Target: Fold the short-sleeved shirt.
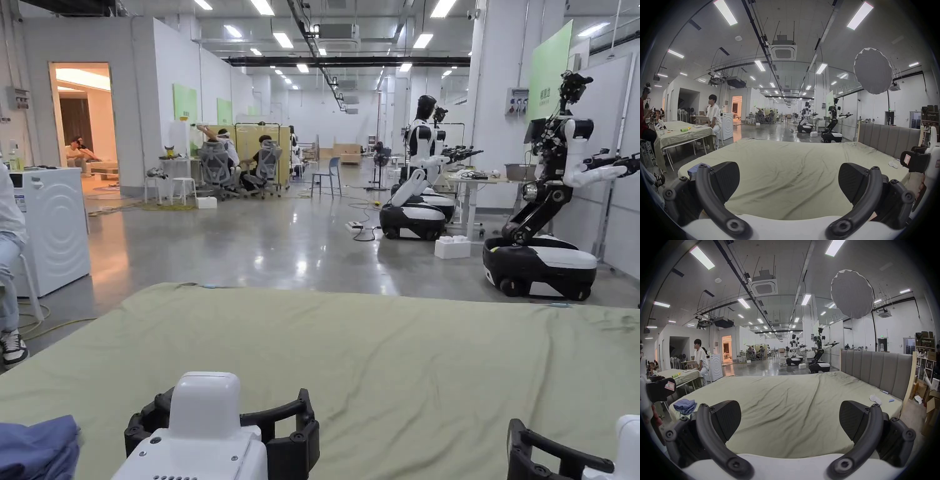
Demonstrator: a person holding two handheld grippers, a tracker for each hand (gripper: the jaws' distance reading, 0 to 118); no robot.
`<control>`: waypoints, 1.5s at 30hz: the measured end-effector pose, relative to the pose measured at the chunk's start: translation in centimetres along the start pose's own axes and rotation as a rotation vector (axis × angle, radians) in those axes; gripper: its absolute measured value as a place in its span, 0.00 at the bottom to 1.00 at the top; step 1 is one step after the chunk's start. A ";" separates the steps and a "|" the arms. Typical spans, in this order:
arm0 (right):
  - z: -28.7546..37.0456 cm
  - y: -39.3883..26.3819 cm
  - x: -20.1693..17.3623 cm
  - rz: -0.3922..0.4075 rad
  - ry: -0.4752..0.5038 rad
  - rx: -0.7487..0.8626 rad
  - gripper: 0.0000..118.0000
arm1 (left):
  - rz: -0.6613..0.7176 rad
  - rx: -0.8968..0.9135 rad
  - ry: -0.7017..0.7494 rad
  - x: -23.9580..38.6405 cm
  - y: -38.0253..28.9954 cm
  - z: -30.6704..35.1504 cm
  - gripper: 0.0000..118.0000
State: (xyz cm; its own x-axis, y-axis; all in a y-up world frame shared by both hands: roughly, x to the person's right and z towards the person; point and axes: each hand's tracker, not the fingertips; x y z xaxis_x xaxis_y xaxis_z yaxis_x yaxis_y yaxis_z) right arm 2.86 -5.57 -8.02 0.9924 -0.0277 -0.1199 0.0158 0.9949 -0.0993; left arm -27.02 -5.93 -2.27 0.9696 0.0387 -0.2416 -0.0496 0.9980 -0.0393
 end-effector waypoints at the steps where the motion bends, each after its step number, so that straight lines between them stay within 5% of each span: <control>1: 0.0 0.0 0.0 -0.001 0.001 -0.001 1.00 | 0.000 -0.001 0.001 0.0 0.0 0.0 1.00; 26: 0.9 0.2 0.0 -0.060 0.054 0.003 1.00 | 0.015 -0.001 0.005 -0.3 -0.3 0.3 1.00; 32: 1.8 0.9 0.7 -0.192 0.209 -0.023 1.00 | 0.019 0.000 0.004 -0.4 -0.3 0.4 1.00; 45: 2.3 2.2 1.0 -0.183 0.213 -0.044 1.00 | 0.017 0.003 0.002 -0.3 -0.2 0.5 1.00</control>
State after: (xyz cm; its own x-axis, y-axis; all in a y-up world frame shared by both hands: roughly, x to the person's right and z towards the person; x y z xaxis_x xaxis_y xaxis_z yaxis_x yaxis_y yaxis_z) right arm 4.21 -3.23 -6.08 0.9254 -0.2306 -0.3006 0.1823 0.9666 -0.1803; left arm -27.14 -6.10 -1.70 0.9681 0.0559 -0.2443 -0.0658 0.9973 -0.0324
